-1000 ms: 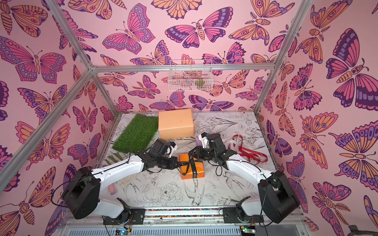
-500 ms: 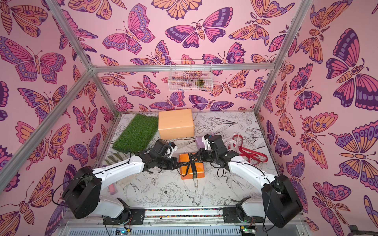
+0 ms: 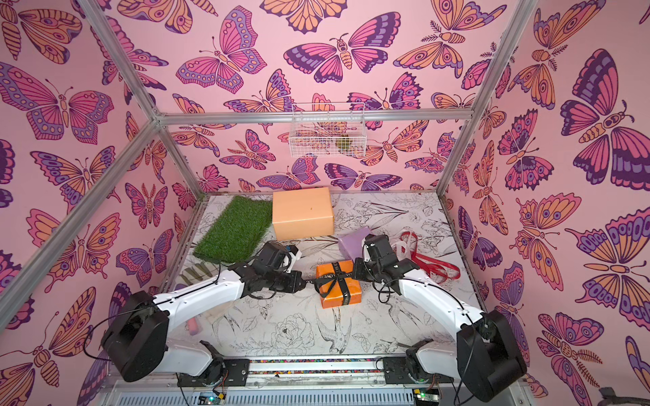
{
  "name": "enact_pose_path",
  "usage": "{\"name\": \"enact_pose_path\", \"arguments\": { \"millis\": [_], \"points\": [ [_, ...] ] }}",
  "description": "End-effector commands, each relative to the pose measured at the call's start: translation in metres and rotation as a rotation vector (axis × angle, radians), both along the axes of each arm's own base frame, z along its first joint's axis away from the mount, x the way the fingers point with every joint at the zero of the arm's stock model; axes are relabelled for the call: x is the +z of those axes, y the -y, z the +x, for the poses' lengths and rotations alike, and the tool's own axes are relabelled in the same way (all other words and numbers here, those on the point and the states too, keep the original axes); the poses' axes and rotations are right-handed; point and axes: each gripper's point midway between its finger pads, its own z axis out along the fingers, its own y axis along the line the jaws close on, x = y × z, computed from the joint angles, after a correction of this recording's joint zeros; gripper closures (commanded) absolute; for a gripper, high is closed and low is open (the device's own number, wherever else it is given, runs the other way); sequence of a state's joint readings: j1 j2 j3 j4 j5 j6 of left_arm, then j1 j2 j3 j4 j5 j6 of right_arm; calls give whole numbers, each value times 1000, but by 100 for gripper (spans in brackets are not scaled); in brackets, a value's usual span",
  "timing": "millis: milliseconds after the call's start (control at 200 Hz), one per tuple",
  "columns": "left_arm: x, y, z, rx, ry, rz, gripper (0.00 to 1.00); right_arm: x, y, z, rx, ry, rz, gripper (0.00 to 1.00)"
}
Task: Untie the ribbon bows on the gift boxes
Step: Untie the ribbon from the gift box.
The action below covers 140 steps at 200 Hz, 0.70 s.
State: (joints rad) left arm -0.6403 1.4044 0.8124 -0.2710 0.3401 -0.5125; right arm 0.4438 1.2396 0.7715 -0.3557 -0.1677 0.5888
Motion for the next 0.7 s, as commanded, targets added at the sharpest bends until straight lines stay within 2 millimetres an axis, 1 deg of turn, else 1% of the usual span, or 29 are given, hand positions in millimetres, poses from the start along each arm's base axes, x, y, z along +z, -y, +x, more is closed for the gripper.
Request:
{"name": "enact_pose_path", "arguments": {
  "millis": [0,60,85,95,105,235,421,481,571,631,696],
  "points": [
    [-7,-39,1,73,14,86,100,20,41,10,-104,74,-116,100],
    [-6,-56,4,117,30,94,100,25,57,10,-142,88,-127,100],
    [-10,-62,4,130,23,104,100,26,62,10,-155,93,-119,100],
    [-3,-64,5,137,46,91,100,27,64,11,-161,97,-117,100],
    [-1,-66,6,143,53,87,100,28,65,11,-166,100,-113,100],
    [4,-88,11,196,76,107,100,32,82,12,-219,122,-101,100],
    [18,-119,22,289,119,117,100,29,111,13,-313,110,-90,100],
    [23,-125,26,313,137,113,100,29,125,12,-354,105,-94,100],
    [26,-133,30,346,150,115,100,29,147,11,-423,100,-85,100],
    [27,-135,32,356,151,107,100,29,153,11,-444,104,-65,100],
    [27,-132,33,349,147,90,100,29,154,13,-447,109,-56,100]
  ]
}}
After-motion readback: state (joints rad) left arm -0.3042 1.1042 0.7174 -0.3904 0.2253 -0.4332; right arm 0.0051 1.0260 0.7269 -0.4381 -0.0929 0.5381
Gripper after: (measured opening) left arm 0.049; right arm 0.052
